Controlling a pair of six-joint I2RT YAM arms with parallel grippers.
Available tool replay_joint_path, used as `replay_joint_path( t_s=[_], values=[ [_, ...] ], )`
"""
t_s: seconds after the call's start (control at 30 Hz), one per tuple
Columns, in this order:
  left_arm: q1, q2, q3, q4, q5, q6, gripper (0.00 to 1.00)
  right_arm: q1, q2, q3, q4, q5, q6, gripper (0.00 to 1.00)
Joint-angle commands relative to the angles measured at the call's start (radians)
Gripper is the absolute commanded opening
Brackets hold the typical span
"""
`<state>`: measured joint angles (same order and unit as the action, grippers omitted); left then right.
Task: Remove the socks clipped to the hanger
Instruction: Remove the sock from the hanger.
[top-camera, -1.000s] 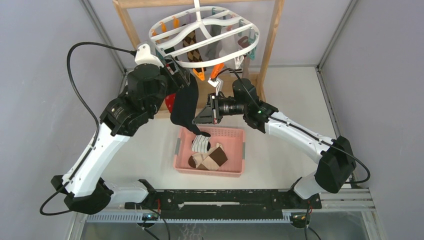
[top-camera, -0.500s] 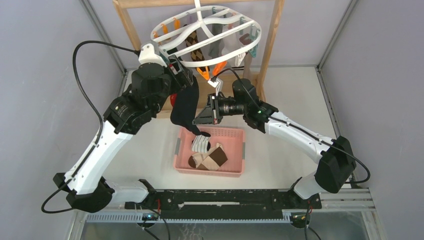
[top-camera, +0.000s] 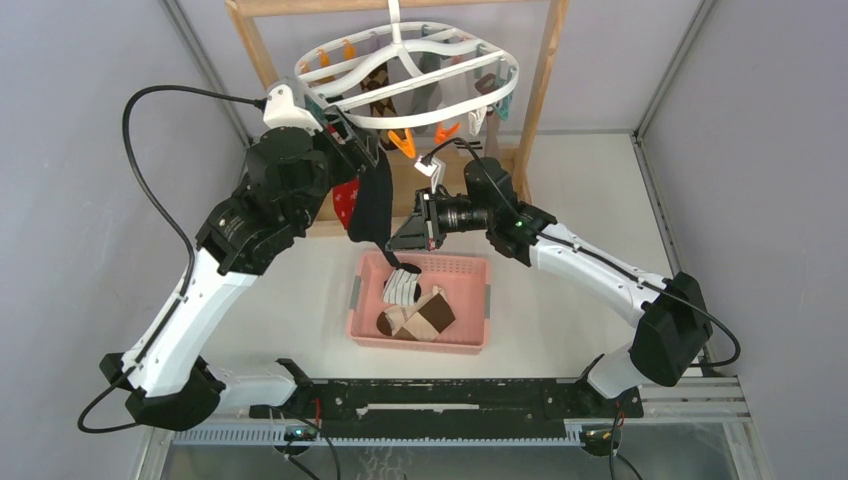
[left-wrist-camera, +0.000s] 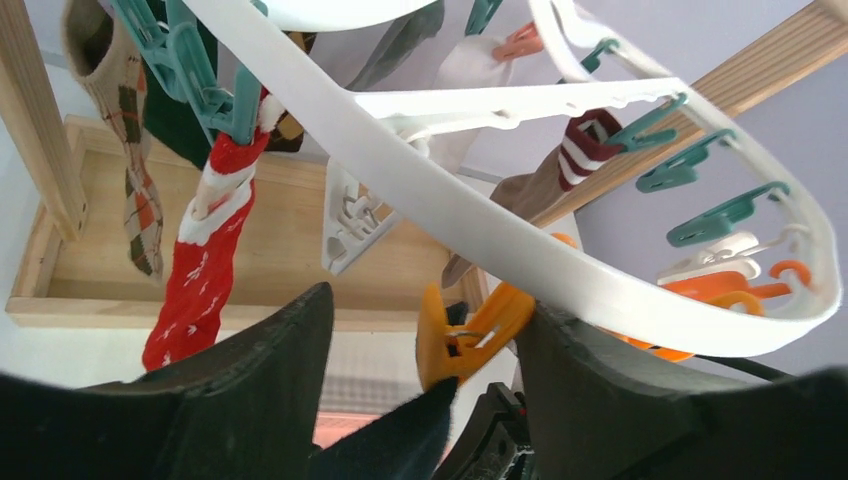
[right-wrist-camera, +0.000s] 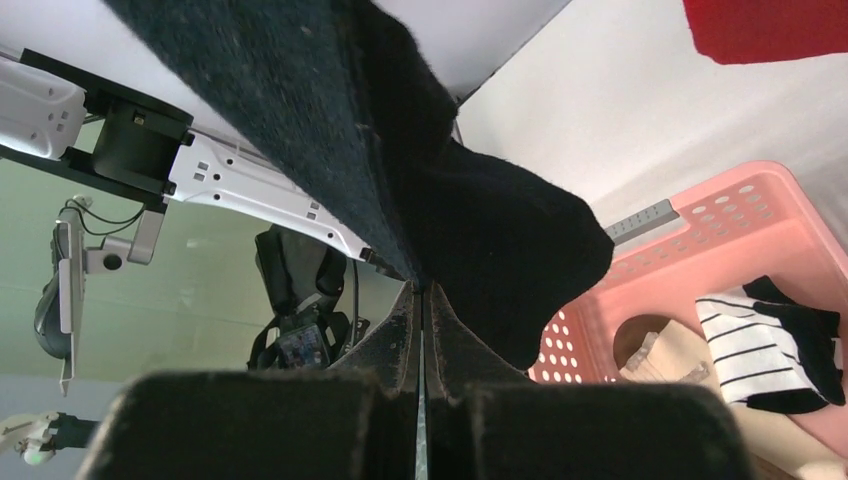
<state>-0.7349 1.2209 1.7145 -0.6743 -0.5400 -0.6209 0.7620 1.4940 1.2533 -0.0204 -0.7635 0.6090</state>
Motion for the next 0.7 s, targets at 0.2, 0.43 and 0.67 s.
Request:
replay_joint_path(
  t_s=[0.2,0.43,0.67],
  values=[
    [-0.002,-0.029,-0.004,0.079,-0.005,0.001,0.57,0.014,-0.028,0.005,-0.014,-0.017,-0.025,0.00],
    [-0.002,-0.017,0.004,0.055,0.017,-0.002,0.27,0.022,-0.026,0.005,-0.028,-0.014,-0.035,0.00],
    [-0.002,-0.026,-0.006,0.049,0.012,-0.005,0.07,0.030,-0.028,0.005,-0.043,-0.013,-0.042,0.00]
  ],
)
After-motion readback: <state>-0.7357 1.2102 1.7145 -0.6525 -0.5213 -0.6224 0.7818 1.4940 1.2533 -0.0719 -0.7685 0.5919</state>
